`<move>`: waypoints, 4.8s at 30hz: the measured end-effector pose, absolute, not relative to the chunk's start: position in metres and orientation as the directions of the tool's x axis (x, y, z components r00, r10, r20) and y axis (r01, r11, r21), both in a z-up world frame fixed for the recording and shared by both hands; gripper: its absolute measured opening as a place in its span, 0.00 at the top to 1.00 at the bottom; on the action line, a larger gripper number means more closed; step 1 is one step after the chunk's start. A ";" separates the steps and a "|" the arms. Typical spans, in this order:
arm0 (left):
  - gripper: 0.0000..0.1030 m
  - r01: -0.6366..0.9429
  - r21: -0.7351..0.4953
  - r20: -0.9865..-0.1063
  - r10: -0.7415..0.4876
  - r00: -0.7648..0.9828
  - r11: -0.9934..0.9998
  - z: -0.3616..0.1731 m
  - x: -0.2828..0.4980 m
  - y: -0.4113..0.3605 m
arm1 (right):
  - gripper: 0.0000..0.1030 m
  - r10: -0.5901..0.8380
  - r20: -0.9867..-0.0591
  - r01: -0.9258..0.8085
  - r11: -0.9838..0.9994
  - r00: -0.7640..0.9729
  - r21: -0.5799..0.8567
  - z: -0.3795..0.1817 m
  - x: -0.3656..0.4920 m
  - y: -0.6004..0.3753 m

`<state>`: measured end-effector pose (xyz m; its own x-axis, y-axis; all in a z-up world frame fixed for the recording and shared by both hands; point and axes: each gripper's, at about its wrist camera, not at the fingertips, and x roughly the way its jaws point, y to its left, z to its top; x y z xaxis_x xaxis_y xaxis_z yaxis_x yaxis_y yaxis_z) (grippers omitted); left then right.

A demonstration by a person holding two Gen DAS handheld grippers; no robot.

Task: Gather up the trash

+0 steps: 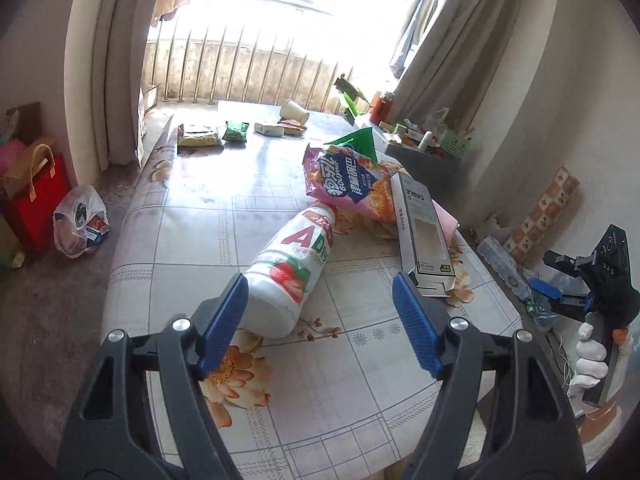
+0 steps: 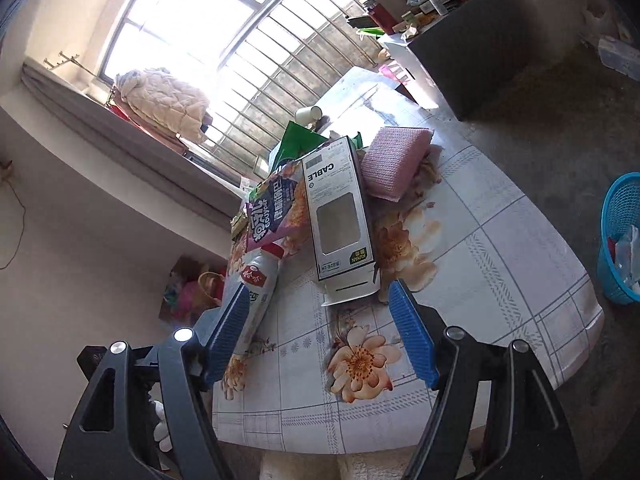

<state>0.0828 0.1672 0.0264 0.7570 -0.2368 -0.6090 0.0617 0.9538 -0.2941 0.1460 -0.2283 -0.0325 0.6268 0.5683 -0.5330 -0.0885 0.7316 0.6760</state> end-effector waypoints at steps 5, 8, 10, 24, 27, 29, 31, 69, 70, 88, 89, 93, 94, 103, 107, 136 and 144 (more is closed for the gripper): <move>0.29 0.052 -0.319 -0.611 -0.247 0.753 0.946 0.019 0.095 0.186 | 0.32 0.476 -0.654 -0.049 0.828 0.587 0.559 -0.040 0.157 -0.191; 0.29 0.038 -0.340 -0.611 -0.252 0.751 0.940 0.013 0.101 0.197 | 0.32 0.435 -0.690 -0.028 0.856 0.578 0.516 -0.043 0.164 -0.183; 0.29 0.025 -0.353 -0.617 -0.253 0.745 0.935 0.009 0.105 0.204 | 0.32 0.399 -0.707 -0.008 0.874 0.584 0.486 -0.040 0.172 -0.179; 0.26 0.036 -0.378 -0.646 -0.291 0.706 0.925 -0.003 0.112 0.223 | 0.20 0.164 -0.705 -0.005 0.975 0.690 0.223 -0.020 0.206 -0.120; 0.25 0.053 -0.376 -0.653 -0.305 0.693 0.925 -0.005 0.115 0.223 | 0.17 0.124 -0.693 0.005 0.983 0.711 0.181 -0.021 0.216 -0.112; 0.25 0.064 -0.370 -0.659 -0.311 0.685 0.927 -0.005 0.118 0.223 | 0.16 0.122 -0.691 0.003 0.984 0.712 0.177 -0.024 0.225 -0.106; 0.24 0.067 -0.363 -0.664 -0.309 0.681 0.929 -0.005 0.119 0.223 | 0.16 0.125 -0.698 0.003 0.984 0.705 0.180 -0.028 0.236 -0.100; 0.26 0.226 -0.091 -0.931 -0.163 0.326 0.970 -0.060 0.252 0.128 | 0.14 0.225 -0.816 -0.113 0.974 0.532 0.195 -0.080 0.319 -0.104; 0.33 0.215 -0.112 -0.931 -0.178 0.319 0.970 -0.061 0.251 0.130 | 0.14 0.235 -0.814 -0.116 0.972 0.531 0.205 -0.080 0.317 -0.105; 0.36 0.054 -0.219 -0.914 -0.224 0.337 0.974 -0.054 0.145 0.149 | 0.15 0.216 -0.847 -0.140 0.976 0.485 0.169 -0.074 0.222 -0.128; 0.36 0.043 -0.228 -0.913 -0.229 0.339 0.973 -0.054 0.138 0.149 | 0.15 0.214 -0.853 -0.141 0.976 0.476 0.166 -0.075 0.215 -0.130; 0.36 -0.008 -0.281 -0.906 -0.262 0.333 0.960 -0.057 0.119 0.152 | 0.15 0.219 -0.870 -0.162 0.973 0.442 0.163 -0.081 0.187 -0.128; 0.36 -0.021 -0.299 -0.902 -0.276 0.332 0.954 -0.057 0.116 0.153 | 0.15 0.227 -0.872 -0.171 0.971 0.434 0.168 -0.082 0.183 -0.127; 0.33 -0.075 -0.447 -0.858 -0.404 0.319 0.891 -0.061 0.111 0.153 | 0.14 0.328 -0.876 -0.143 0.944 0.354 0.296 -0.099 0.177 -0.134; 0.33 -0.066 -0.471 -0.851 -0.433 0.298 0.880 -0.064 0.113 0.146 | 0.14 0.279 -0.886 -0.138 0.960 0.369 0.245 -0.100 0.177 -0.131; 0.43 -0.017 -0.469 -0.822 -0.430 0.373 0.883 -0.065 0.116 0.139 | 0.25 0.210 -0.881 -0.127 0.977 0.424 0.171 -0.103 0.179 -0.121; 0.42 -0.019 -0.481 -0.819 -0.441 0.366 0.877 -0.068 0.118 0.133 | 0.25 0.265 -0.860 -0.111 0.964 0.436 0.240 -0.102 0.178 -0.129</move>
<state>0.1177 0.1332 -0.0675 0.3665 -0.4412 -0.8191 -0.0193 0.8766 -0.4808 0.1783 -0.1288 -0.1020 0.4357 0.2646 -0.8603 -0.1115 0.9643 0.2401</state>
